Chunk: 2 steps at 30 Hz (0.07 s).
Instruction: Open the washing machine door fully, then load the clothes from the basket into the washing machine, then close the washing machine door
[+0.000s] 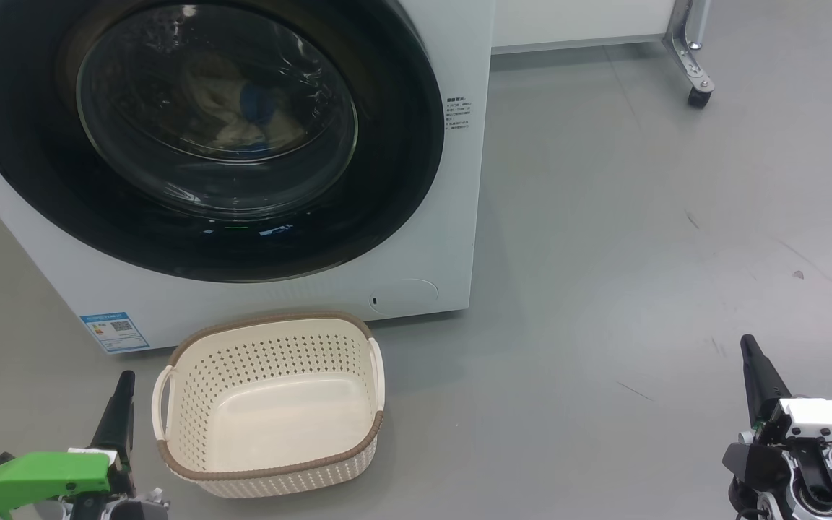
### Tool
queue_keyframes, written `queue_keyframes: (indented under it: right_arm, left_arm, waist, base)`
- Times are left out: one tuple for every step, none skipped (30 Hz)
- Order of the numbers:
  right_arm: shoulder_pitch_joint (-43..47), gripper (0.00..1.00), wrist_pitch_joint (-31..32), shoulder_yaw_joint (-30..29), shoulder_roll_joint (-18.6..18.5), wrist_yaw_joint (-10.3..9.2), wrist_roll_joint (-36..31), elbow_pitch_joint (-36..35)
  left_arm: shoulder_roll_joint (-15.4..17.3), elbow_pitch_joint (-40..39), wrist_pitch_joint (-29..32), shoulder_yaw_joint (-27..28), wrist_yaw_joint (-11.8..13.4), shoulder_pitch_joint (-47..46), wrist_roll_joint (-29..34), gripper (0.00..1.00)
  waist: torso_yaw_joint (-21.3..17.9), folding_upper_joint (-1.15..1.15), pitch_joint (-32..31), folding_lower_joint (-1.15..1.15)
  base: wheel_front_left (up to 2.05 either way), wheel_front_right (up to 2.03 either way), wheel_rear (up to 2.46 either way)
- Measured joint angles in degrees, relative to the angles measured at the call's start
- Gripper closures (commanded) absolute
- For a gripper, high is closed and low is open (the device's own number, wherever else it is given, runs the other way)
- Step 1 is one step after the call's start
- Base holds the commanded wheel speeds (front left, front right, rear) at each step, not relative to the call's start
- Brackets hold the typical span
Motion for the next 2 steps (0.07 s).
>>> queue_keyframes:
  right_arm:
    - [0.0, 1.00, 0.0, 0.0, 0.0, 0.00, 0.0, 0.0]
    - [0.0, 1.00, 0.0, 0.0, 0.0, 0.00, 0.0, 0.0]
  left_arm:
    - [0.0, 0.0, 0.0, 0.0, 0.0, 0.0, 0.0, 1.00]
    - [0.0, 0.0, 0.0, 0.0, 0.0, 0.0, 0.0, 1.00]
  waist:
    - [0.0, 0.00, 0.0, 0.00]
    - [0.0, 0.00, 0.0, 0.00]
  base:
    - [0.00, 0.00, 0.00]
    - [0.00, 0.00, 0.00]
